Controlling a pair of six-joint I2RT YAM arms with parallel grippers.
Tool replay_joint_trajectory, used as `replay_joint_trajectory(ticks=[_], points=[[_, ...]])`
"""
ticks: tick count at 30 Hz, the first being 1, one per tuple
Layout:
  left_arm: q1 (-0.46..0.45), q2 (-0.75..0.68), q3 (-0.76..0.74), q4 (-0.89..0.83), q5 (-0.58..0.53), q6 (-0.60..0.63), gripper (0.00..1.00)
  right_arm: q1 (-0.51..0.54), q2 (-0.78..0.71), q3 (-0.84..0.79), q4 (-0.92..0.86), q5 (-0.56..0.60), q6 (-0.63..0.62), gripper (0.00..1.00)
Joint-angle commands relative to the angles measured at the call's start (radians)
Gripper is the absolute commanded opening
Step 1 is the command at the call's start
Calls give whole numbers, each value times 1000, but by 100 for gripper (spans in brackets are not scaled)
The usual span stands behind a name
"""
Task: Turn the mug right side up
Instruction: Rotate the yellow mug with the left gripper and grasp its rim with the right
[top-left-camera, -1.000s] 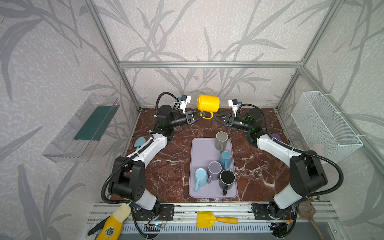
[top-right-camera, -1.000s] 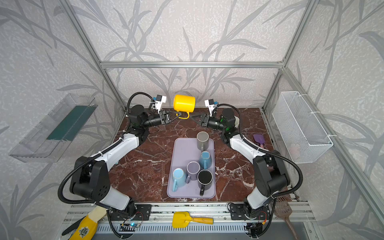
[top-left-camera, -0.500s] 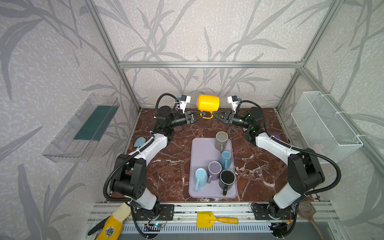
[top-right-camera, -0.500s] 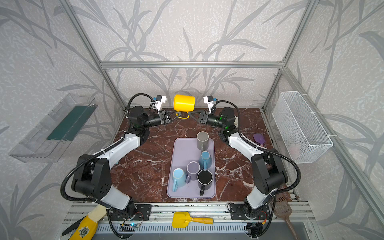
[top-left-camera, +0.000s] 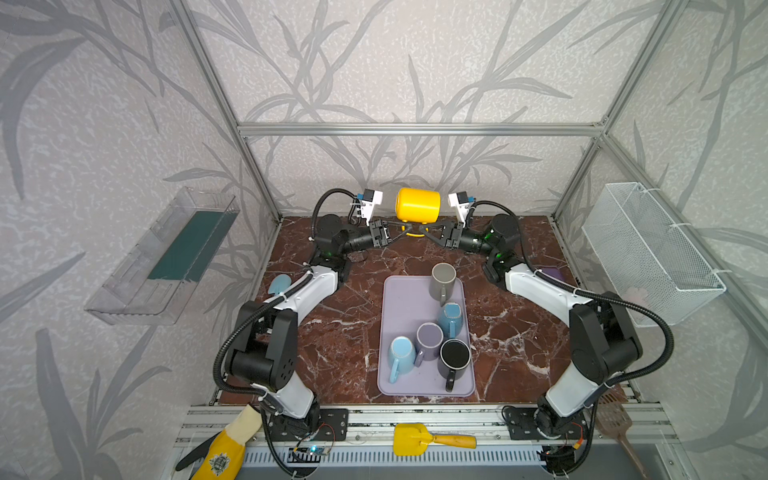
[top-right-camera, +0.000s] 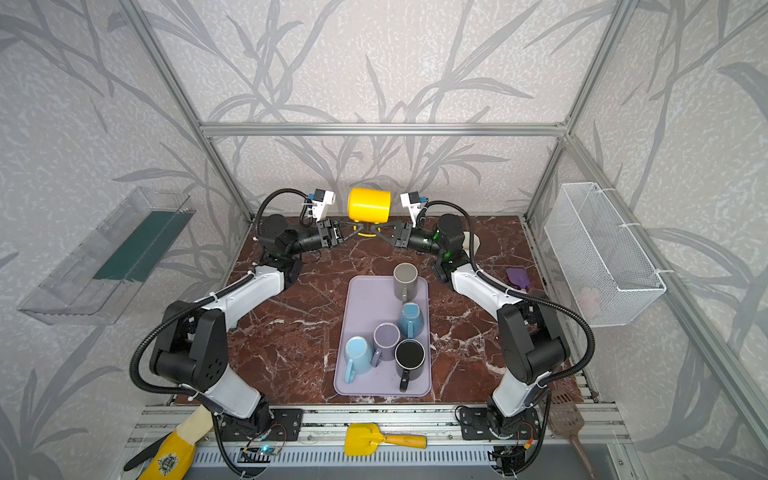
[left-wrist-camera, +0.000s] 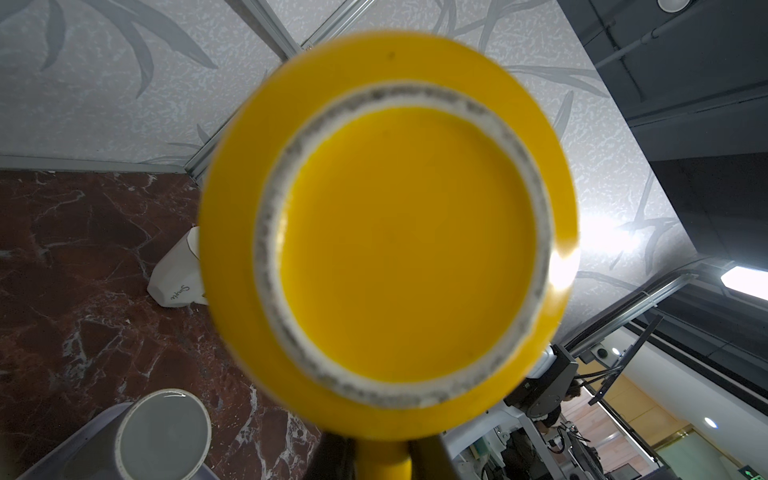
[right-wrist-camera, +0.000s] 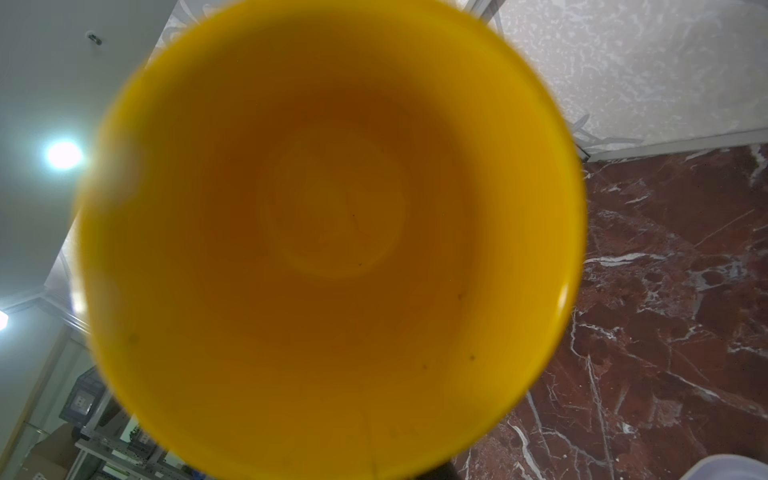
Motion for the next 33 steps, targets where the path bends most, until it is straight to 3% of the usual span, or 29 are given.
replay_joint_trajectory(ticks=[1, 5, 10, 20, 33], points=[[-5, -1, 7, 131, 26, -25, 0, 5, 3, 45, 51, -14, 1, 18], [-5, 11, 9, 163, 32, -53, 0, 5, 2, 46, 50, -12, 0, 11], [-5, 35, 16, 211, 41, -100, 20, 4, 0, 45, 36, -14, -14, 0], [-5, 51, 26, 206, 47, -113, 42, 0, -16, 34, 22, -18, -28, 0], [-4, -60, 28, -360, -63, 290, 43, -25, -56, 12, -69, -7, -93, 0]])
